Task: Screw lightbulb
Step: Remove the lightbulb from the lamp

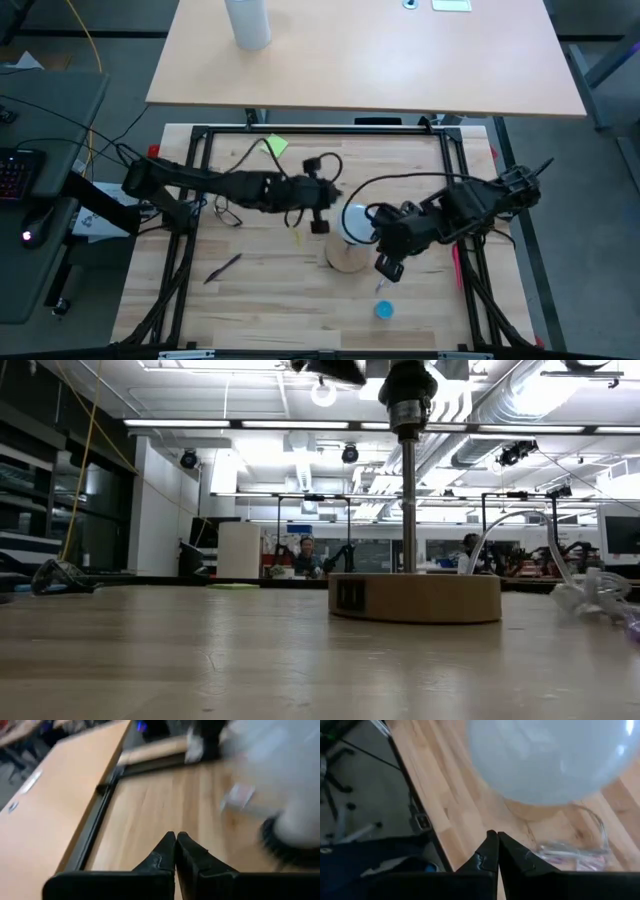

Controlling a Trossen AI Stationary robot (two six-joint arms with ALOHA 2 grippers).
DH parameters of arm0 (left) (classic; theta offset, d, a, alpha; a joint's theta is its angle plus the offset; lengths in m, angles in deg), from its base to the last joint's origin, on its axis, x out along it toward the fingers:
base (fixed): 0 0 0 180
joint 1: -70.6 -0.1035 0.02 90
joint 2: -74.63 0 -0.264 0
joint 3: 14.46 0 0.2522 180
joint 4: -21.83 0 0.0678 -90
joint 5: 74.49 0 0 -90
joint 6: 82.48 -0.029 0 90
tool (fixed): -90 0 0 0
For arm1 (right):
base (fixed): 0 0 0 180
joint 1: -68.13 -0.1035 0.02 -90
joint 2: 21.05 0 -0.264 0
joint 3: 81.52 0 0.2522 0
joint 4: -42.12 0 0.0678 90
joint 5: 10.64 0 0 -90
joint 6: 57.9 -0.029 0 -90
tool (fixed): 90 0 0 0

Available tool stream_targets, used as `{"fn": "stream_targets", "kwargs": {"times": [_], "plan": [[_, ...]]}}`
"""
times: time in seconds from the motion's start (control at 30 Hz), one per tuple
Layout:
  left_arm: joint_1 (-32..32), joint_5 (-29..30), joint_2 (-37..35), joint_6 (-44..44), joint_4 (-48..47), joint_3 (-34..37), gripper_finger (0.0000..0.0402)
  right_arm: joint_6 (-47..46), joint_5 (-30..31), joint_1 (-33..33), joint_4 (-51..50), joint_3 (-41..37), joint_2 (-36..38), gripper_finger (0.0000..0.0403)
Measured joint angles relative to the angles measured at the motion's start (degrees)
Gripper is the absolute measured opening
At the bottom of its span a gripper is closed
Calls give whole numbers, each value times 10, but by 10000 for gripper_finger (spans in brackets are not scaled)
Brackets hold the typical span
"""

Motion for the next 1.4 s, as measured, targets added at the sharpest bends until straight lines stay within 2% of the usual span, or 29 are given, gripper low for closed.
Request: {"fn": "stream_targets", "kwargs": {"times": [0.2,0.27,0.4,0.47,0.53,0.63,0.73,1.0,1.1,1.27,1.4], "plan": [[-12,-4,-59,33,-187,3,0,-30,50,-19,-68,19,16,0],[-8,-17,-90,68,-200,33,0,-26,73,-15,-63,19,25,0],[35,-66,-165,161,-95,133,0,0,116,34,-70,19,38,0],[75,-76,-189,212,-3,176,0,23,127,63,-63,19,42,0],[114,-64,-194,228,108,204,0,58,121,98,-50,19,44,0],[157,-23,-165,200,221,205,0,104,98,145,-42,19,37,0],[168,-5,-115,178,258,176,0,151,60,176,1,18,24,0],[149,-21,-9,129,262,61,0,186,31,207,31,18,-2,0],[138,-49,10,126,261,47,0,186,17,207,36,18,-6,0],[121,-41,16,125,243,47,0,171,5,193,20,17,-12,0],[101,-51,15,125,235,47,0,152,22,172,6,17,-11,0]]}}
